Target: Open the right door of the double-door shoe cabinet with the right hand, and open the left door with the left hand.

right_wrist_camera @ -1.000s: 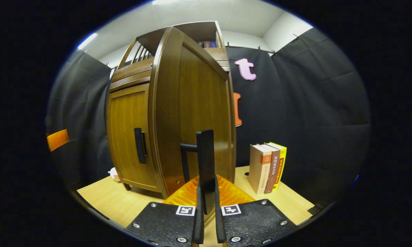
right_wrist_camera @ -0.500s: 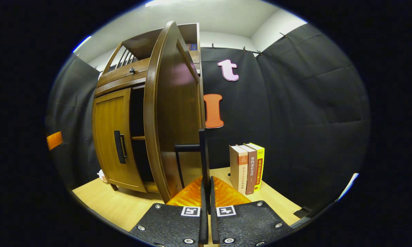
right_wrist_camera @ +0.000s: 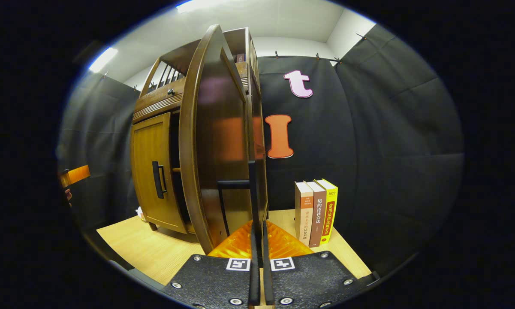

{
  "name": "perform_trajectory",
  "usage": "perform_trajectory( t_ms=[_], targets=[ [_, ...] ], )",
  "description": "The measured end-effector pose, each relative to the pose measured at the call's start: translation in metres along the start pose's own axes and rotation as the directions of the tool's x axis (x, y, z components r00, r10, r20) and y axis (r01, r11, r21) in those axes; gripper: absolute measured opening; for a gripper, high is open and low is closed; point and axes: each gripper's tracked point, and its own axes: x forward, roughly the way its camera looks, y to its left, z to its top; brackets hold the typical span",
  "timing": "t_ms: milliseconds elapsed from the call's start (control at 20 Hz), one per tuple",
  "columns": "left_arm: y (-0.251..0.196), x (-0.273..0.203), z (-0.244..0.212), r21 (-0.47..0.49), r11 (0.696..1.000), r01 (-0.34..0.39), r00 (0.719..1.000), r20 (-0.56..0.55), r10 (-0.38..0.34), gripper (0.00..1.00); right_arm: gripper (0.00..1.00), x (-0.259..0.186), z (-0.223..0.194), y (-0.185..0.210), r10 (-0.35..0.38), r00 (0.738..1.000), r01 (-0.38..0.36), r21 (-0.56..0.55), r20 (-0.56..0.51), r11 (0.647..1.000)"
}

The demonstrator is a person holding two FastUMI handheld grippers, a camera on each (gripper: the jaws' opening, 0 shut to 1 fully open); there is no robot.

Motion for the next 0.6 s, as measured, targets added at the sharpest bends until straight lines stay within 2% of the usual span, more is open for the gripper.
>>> perform_trajectory(
  t_ms=[100, 200, 250, 350, 400, 450, 600],
  targets=[
    [0.0007, 0.0007, 0.0013, -0.001, 1.0, -0.012, 1.0, 0.004, 0.012, 1.0, 0.03, 0.0004, 0.0001, -0.0062, 0.032, 1.0, -0.032, 0.003, 0.001, 0.999],
    [0.0007, 0.0015, 0.0016, -0.006, 1.0, -0.023, 1.0, 0.007, 0.023, 0.97, 0.03, 0.0034, 0.0008, -0.0098, 0.06, 0.998, -0.06, 0.009, 0.005, 0.998],
    [0.0007, 0.0018, 0.0014, -0.01, 1.0, -0.028, 1.0, 0.008, 0.028, 1.0, 0.03, 0.0039, 0.0008, -0.0097, 0.07, 0.998, -0.07, 0.009, 0.007, 0.997],
    [-0.0011, 0.0028, 0.0, -0.023, 0.999, -0.037, 0.999, 0.005, 0.037, 1.0, 0.03, 0.0025, 0.0004, -0.0108, 0.07, 0.998, -0.07, 0.01, 0.006, 0.997],
    [-0.0018, 0.003, -0.0003, -0.03, 0.999, -0.04, 0.999, 0.003, 0.04, 1.0, 0.07, 0.0032, -0.0005, -0.0099, 0.067, 0.998, -0.068, 0.004, 0.009, 0.998],
    [-0.0021, 0.0031, -0.0012, -0.034, 0.998, -0.046, 0.999, 0.0, 0.046, 0.96, 0.08, 0.0023, 0.0006, -0.009, 0.062, 0.998, -0.062, 0.007, 0.013, 0.998],
    [-0.0009, 0.0033, -0.0004, -0.036, 0.998, -0.06, 0.998, -0.003, 0.06, 0.96, 0.07, -0.0015, -0.0009, -0.0084, 0.027, 0.999, -0.028, 0.038, 0.017, 0.999]
  ],
)
